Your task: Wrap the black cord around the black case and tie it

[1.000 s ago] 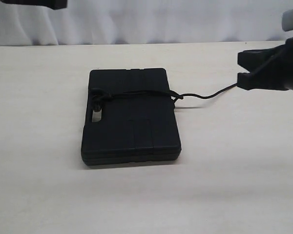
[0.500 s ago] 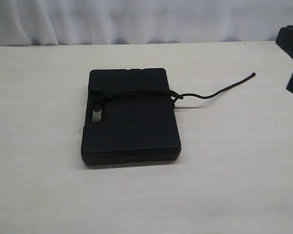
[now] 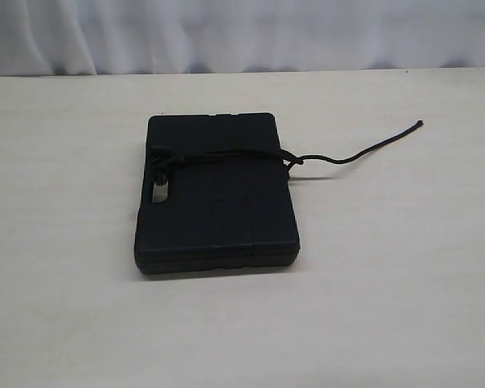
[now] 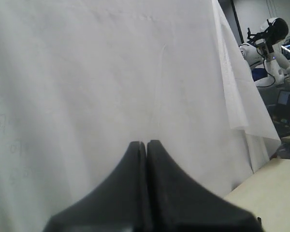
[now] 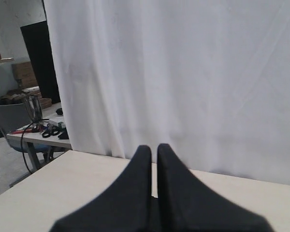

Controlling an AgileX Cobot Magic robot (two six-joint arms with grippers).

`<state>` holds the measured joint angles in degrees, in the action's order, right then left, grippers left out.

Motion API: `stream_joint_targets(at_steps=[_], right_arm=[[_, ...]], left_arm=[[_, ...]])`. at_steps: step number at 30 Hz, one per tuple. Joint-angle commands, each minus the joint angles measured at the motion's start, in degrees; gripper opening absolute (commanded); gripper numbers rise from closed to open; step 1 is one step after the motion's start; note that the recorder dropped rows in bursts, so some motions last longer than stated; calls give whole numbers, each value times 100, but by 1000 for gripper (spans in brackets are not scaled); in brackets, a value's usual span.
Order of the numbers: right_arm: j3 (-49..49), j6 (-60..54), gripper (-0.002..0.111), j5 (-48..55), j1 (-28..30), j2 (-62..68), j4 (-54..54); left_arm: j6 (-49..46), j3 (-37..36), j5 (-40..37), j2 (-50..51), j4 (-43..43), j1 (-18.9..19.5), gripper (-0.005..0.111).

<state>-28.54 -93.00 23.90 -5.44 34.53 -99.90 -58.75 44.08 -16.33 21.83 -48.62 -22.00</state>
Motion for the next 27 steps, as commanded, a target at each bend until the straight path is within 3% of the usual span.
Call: stream_joint_targets(at_steps=[1,27], right_arm=[[21,36,4,129,-6,-37,-4],[21,127,4,130,-6,-37,-4]], left_arm=[[16,-62,-147,-114,21,-7,0],[16,-62,-228,-114,-2,-7,0]])
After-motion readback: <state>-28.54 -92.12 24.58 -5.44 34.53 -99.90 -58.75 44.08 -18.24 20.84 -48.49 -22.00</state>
